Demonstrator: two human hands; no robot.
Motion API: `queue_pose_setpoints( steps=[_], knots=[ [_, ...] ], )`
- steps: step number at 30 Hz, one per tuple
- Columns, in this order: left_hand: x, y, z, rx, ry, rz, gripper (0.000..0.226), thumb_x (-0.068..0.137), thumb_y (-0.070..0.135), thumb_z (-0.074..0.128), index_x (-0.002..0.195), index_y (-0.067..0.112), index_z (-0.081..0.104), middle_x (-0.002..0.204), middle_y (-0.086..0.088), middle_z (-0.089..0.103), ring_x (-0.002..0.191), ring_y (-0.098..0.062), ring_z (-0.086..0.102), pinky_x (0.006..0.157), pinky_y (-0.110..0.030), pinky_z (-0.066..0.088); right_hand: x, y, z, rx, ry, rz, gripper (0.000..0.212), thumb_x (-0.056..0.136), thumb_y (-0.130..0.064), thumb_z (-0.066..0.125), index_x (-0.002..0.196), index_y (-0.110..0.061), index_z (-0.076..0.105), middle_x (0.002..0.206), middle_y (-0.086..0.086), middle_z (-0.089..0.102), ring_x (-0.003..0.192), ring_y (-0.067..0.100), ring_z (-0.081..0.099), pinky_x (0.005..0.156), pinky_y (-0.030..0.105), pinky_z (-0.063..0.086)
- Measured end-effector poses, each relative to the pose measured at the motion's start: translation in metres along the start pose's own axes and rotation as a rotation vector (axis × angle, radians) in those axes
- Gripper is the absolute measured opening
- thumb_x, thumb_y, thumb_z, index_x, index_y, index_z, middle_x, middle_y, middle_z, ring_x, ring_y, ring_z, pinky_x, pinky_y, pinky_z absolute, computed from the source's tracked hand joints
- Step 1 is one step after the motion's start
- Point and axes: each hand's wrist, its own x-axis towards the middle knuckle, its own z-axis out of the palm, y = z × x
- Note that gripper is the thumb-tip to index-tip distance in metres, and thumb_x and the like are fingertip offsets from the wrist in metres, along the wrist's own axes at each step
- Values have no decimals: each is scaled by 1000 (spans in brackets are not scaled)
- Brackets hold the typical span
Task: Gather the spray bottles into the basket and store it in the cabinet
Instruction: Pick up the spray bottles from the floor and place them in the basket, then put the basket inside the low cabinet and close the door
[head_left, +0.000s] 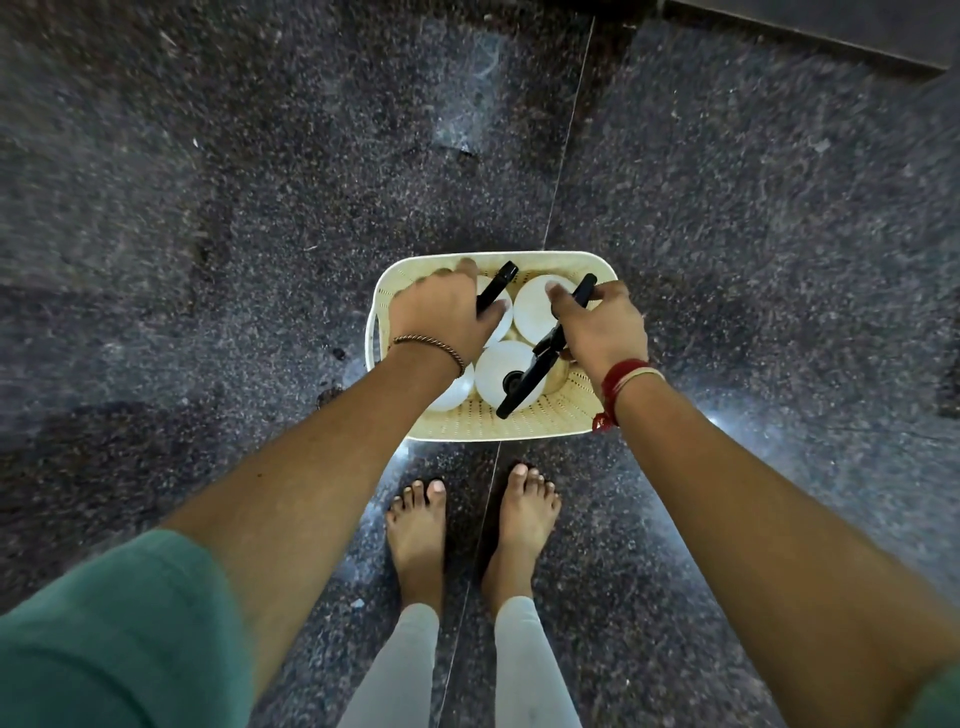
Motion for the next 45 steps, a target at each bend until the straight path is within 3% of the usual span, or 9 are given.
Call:
queue_pose_setpoints(
  steps=[6, 9, 12, 16, 18, 21, 24, 30, 45],
  knots=[
    [-9, -46, -7, -290, 369, -350, 63, 84, 53, 50, 132, 13, 40, 133, -14, 43, 125, -32, 38, 97, -49, 35, -16, 11, -23, -186, 397, -469, 69, 88, -55, 51, 143, -18, 31, 147, 15, 31, 132, 33, 36, 101, 46, 36],
    [-7, -78, 10, -575, 292, -704, 80, 82, 53, 57, 141, 7, 28, 148, -19, 27, 137, -34, 24, 110, -49, 26, -8, 32, -29, -132, 416, -398, 82, 86, -58, 51, 151, -23, 15, 160, 11, 6, 144, 30, 20, 111, 58, 24],
    [-11, -99, 34, -705, 24, -825, 95, 76, 55, 65, 147, 11, 19, 152, -17, 23, 139, -34, 22, 113, -49, 24, 3, 56, -27, -214, 335, -317, 91, 85, -61, 51, 152, -20, 6, 160, 14, -5, 146, 31, 11, 114, 61, 13],
    [-15, -99, 56, -995, -175, -724, 81, 74, 35, 76, 140, 15, 34, 135, -11, 51, 121, -29, 52, 99, -45, 44, 16, 80, -14, -282, 148, -266, 99, 82, -54, 61, 152, -22, -1, 160, 14, -9, 147, 33, 5, 115, 54, 12],
    [-17, -96, 63, -892, -160, -638, 54, 73, 26, 76, 121, 16, 52, 111, -6, 65, 97, -24, 62, 83, -37, 51, 20, 82, -7, -215, 51, -190, 90, 84, -32, 67, 151, -23, 8, 157, 15, 20, 141, 33, 27, 112, 47, 27],
    [-18, -98, 69, -624, -70, -552, 38, 77, 12, 67, 114, 15, 58, 104, -11, 68, 93, -28, 62, 76, -32, 46, 23, 79, -4, -122, 92, -97, 49, 83, -4, 55, 131, -13, 48, 113, 16, 66, 104, 34, 62, 85, 32, 47],
    [-16, -97, 72, -485, -17, -541, 34, 79, 3, 58, 112, 11, 60, 101, -18, 68, 94, -36, 62, 73, -33, 45, 32, 76, -6, -154, 86, 18, 26, 82, -5, 55, 107, -5, 63, 102, 18, 69, 96, 33, 64, 79, 31, 48],
    [-18, -98, 76, -414, 13, -543, 19, 77, 15, 65, 93, 6, 65, 84, -14, 68, 77, -28, 61, 63, -28, 43, 51, 81, -7, -192, -106, 168, 41, 83, -12, 65, 120, 3, 55, 119, 21, 63, 108, 34, 61, 93, 45, 51],
    [-33, -36, 7, -256, -100, -406, 19, 82, 16, 61, 88, -2, 64, 80, -23, 67, 75, -37, 64, 60, -35, 48, -2, 82, -93, -107, -107, 267, 24, 86, -7, 61, 105, 8, 61, 98, 21, 67, 84, 30, 64, 70, 34, 53]
  ],
)
